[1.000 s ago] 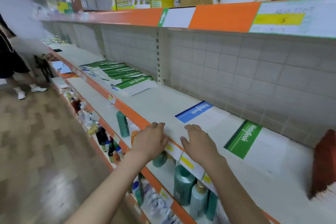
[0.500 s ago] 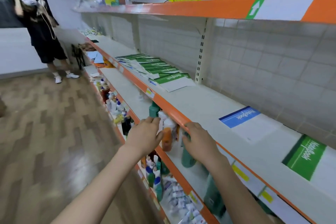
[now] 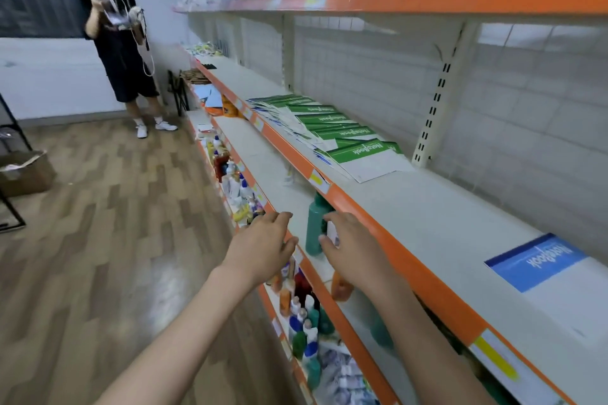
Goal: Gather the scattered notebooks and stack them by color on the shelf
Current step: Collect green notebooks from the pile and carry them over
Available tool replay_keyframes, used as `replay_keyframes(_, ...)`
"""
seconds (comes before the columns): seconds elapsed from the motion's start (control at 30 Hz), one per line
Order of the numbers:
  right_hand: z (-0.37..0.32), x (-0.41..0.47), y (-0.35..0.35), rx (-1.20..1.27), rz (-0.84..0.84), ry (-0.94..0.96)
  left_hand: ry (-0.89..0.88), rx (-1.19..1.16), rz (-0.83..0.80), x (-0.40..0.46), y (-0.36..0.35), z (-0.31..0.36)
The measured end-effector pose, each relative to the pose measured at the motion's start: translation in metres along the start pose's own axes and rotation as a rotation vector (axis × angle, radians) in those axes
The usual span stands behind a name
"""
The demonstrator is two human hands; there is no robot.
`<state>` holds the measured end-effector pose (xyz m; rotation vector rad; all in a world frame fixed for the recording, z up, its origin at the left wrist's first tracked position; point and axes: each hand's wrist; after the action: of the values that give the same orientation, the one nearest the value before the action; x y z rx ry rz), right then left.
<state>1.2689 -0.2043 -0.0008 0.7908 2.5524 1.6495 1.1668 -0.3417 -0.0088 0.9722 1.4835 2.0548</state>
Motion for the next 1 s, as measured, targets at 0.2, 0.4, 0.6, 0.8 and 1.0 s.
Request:
replay_keyframes(0.2, -0.007, 0.094, -0.026, -0.001, 0.001, 0.010, 0.003, -0.022, 0.002, 0.073, -0.010, -0.050)
replay_keyframes(0.4, -0.007, 0.178, -0.050, -0.028, -0.024, 0.038, 0.054, 0.112, 0.052, 0.142, -0.013, -0.092)
replay_keyframes(0.6, -0.003, 0.238, -0.070, -0.042, -0.056, 0.035, 0.067, 0.101, 0.041, 0.190, -0.017, -0.129)
replay_keyframes(0.8, -0.002, 0.288, -0.094, -0.024, -0.039, 0.025, 0.039, 0.075, 0.003, 0.240, -0.035, -0.164)
replay_keyframes(1.0, -0.010, 0.353, -0.121, -0.071, -0.027, -0.035, -0.024, 0.037, -0.036, 0.307, -0.052, -0.212)
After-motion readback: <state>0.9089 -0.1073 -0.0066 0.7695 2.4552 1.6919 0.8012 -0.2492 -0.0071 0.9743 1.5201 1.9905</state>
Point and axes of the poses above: each hand's wrist, its own x-axis towards the middle knuckle, its own y-axis out of the back of the hand, z = x × y, and after that the axes turned 5 degrees about z, right-handed
